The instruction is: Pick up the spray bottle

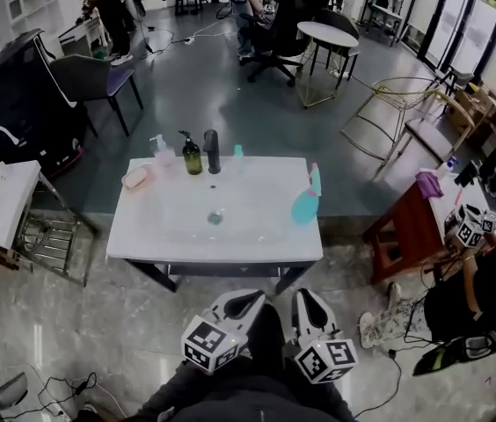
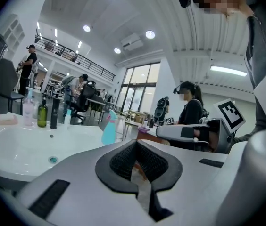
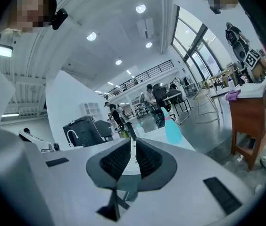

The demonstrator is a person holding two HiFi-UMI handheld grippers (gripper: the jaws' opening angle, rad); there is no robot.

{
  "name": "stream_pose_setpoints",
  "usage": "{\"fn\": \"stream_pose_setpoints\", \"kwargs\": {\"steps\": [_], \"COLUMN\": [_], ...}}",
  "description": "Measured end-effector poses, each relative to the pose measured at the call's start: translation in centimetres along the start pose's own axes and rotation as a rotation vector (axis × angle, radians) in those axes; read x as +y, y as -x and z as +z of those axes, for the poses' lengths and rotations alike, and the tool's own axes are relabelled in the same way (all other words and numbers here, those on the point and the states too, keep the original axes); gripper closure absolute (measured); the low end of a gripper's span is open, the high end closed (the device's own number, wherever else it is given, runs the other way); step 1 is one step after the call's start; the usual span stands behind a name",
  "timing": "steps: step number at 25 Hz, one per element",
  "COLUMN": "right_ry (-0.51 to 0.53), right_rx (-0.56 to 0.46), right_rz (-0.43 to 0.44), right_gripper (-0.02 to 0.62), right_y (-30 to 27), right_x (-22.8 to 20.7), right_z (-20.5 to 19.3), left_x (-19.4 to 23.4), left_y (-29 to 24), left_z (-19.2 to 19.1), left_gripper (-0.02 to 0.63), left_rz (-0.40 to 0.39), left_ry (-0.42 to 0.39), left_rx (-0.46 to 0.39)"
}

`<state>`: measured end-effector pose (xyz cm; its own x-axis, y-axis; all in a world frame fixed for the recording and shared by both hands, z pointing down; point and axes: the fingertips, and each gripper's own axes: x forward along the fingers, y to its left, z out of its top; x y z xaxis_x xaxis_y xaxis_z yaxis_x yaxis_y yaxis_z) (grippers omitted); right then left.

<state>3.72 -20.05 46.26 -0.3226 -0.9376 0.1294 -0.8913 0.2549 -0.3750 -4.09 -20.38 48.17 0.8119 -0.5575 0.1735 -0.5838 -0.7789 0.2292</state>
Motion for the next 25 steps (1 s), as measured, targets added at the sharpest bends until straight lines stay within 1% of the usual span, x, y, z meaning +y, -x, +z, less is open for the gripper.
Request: {"fn": "stream_pose_setpoints", "kwargs": {"steps": [5, 14, 18, 19, 20, 21, 22, 25], "right_ry": [0.008, 0.010, 0.017, 0.015, 0.012, 0.012, 0.015, 0.049], "right_rx": [0.016, 0.020, 0.003, 0.001, 0.002, 0.003, 0.003, -0.005], "right_rz": [-0.009, -0.030, -0.028, -0.021, -0.012, -0.004, 0.002, 0.003], "right_gripper": [0.584, 0.583, 0.578, 0.569, 0.531, 0.472, 0.439, 0.399], "right_y": [-2.6, -8.4, -11.2, -12.0, -12.7, -13.5, -14.2, -16.0], "right_x": [-1.5, -5.9, -7.9, -8.2, -8.6, -8.9, -9.1, -10.2], "right_z": [0.9, 3.5, 4.8, 5.1, 5.5, 5.8, 6.2, 7.1], "left_x": [1.7, 5.5, 7.1, 7.5, 7.8, 8.2, 8.5, 9.7], "left_y": [-2.4, -8.7, -11.5, -12.2, -12.8, -13.5, -14.1, -15.7], "left_z": [1.3, 3.5, 4.1, 4.4, 4.8, 5.3, 5.7, 6.5], "left_gripper": [0.601, 0.601, 0.601, 0.601, 0.601, 0.601, 0.601, 0.601], "left_rz": [-0.010, -0.028, -0.031, -0.030, -0.029, -0.028, -0.027, -0.023], "left_ry": [0.007, 0.007, -0.012, -0.019, -0.024, -0.027, -0.028, -0.024], "left_rx": [-0.007, 0.018, 0.029, 0.029, 0.027, 0.025, 0.024, 0.028]}}
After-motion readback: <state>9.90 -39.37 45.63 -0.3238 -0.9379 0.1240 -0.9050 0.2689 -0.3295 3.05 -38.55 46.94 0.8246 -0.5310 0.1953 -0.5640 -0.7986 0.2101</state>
